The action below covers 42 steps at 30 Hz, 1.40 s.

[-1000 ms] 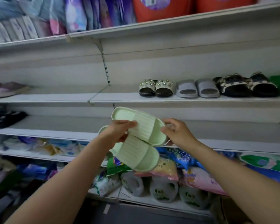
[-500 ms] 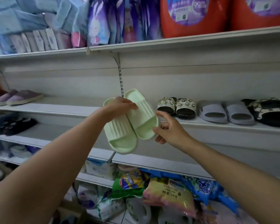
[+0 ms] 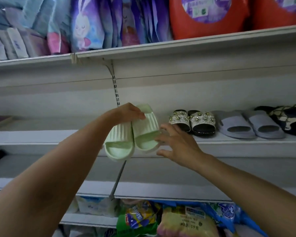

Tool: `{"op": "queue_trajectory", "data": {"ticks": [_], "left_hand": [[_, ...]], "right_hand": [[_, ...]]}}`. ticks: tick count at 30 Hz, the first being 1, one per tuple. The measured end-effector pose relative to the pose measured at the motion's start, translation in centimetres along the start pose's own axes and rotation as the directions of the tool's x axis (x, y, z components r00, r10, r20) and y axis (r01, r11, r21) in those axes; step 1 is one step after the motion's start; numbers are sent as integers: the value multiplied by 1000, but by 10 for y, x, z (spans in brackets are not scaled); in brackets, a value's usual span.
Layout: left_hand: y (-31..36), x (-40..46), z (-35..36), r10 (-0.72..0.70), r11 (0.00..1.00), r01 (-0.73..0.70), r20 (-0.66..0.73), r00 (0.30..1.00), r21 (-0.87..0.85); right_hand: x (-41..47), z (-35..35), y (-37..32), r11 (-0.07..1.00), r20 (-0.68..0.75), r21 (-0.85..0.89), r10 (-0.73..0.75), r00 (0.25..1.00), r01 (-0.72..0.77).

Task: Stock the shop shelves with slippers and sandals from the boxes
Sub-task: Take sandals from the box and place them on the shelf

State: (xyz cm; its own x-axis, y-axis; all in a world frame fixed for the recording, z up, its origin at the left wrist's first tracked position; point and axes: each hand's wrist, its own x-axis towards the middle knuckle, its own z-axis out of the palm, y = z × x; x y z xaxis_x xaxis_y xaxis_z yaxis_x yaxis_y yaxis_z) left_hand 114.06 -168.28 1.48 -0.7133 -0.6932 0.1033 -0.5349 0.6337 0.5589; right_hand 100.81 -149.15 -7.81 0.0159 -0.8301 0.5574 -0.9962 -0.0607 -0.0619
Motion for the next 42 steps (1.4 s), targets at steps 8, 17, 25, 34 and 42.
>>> {"op": "queue_trajectory", "data": {"ticks": [8, 17, 25, 34, 42], "left_hand": [[-29, 48, 5, 183, 974, -198, 136, 974, 109], [-99, -2, -14, 390, 879, -430, 210, 897, 205], [-123, 0, 2, 380, 826, -421, 181, 907, 375], [-120, 26, 9, 310, 849, -333, 123, 943, 410], [-35, -36, 59, 596, 803, -552, -276, 754, 225]], "right_hand": [[37, 30, -13, 985, 101, -39, 172, 980, -169], [49, 37, -35, 955, 162, -136, 284, 945, -264], [72, 46, -28, 942, 178, -87, 336, 925, -325], [74, 51, -19, 920, 161, -91, 391, 906, -381], [-16, -6, -10, 876, -132, -171, 433, 892, -450]]}}
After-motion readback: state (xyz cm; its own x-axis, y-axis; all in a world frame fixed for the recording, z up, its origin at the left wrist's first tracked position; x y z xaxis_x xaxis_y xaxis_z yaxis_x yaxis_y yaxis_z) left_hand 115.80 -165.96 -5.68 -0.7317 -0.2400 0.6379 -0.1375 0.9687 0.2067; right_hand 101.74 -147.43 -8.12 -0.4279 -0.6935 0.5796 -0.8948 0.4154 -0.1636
